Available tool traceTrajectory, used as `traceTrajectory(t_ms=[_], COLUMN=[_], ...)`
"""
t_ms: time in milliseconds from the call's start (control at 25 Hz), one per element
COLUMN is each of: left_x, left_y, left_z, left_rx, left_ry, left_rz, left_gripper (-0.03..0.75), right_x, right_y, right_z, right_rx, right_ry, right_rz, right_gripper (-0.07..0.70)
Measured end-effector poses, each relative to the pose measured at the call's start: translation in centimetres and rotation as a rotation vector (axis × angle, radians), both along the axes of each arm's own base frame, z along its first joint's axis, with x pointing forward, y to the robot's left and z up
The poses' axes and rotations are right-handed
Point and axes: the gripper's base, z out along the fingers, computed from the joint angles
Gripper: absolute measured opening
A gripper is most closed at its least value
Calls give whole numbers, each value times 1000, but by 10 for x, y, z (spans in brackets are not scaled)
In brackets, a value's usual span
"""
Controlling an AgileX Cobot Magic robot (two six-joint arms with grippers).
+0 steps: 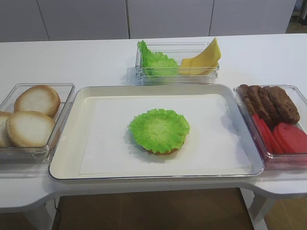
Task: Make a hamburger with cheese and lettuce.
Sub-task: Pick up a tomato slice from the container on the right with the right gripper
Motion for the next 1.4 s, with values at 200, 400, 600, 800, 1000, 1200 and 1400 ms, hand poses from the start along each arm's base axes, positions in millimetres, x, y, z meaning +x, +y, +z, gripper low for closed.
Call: traceTrajectory(t_ms=[200, 400, 600, 800, 1000, 1200, 1400], left_x=[0, 0, 0, 0, 0, 0, 0], left_y=[0, 0, 0, 0, 0, 0, 0], left_z=[0, 0, 0, 0, 0, 0, 0], left_rx=[0, 0, 0, 0, 0, 0, 0], left_ry=[0, 0, 0, 0, 0, 0, 0], left_rz=[0, 0, 0, 0, 0, 0, 0], left_gripper=[427, 427, 427, 427, 427, 427, 427], right_x=[0, 0, 0, 0, 0, 0, 0], right_y=[0, 0, 0, 0, 0, 0, 0], right_z=[0, 0, 0, 0, 0, 0, 0], right_rx=[1, -1, 1, 1, 2, 2, 6], right_ry=[0, 0, 0, 0, 0, 0, 0], right_rz=[0, 1, 2, 2, 1, 1, 2], right_gripper=[396, 396, 397, 397, 397, 397, 397])
